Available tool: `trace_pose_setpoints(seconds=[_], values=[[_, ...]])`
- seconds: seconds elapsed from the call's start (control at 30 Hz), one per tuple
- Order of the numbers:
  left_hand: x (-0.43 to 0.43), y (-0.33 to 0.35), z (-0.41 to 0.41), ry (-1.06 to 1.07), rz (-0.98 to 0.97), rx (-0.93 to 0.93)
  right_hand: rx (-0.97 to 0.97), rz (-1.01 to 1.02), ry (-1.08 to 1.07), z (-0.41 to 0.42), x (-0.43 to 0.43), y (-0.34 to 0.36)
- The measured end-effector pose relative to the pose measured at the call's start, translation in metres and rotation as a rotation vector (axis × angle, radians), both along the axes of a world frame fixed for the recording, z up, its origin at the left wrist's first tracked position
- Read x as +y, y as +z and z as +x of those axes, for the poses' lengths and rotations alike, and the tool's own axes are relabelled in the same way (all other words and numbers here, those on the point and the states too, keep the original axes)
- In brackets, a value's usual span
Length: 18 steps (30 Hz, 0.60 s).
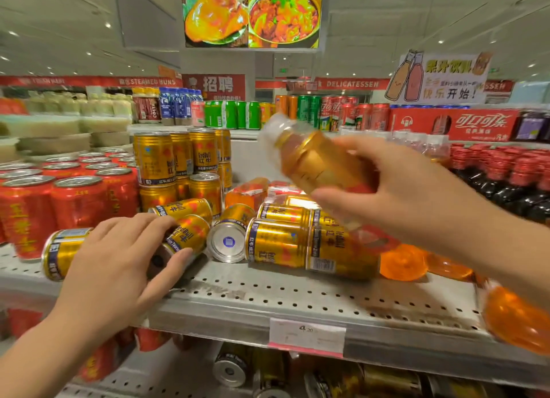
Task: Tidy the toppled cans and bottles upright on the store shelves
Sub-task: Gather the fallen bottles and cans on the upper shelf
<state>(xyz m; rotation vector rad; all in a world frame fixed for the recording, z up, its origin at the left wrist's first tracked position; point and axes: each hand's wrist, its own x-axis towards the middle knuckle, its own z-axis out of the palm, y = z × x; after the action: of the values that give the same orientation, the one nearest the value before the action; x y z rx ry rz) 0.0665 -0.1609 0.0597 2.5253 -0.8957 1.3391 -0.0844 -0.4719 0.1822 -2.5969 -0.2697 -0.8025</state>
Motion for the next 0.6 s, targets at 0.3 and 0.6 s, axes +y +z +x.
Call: trace_pose_setpoints(seconds=[0.3, 0.6], values=[[-0.004, 0.006, 0.0, -0.011, 0.059, 0.004, 0.072, -0.116, -0.566, 0.049, -0.097, 0.027], [-0.045, 0.023, 0.026, -0.393, 0.002, 0.483, 0.27, -0.301, -0.648, 0.093, -0.099, -0.005]])
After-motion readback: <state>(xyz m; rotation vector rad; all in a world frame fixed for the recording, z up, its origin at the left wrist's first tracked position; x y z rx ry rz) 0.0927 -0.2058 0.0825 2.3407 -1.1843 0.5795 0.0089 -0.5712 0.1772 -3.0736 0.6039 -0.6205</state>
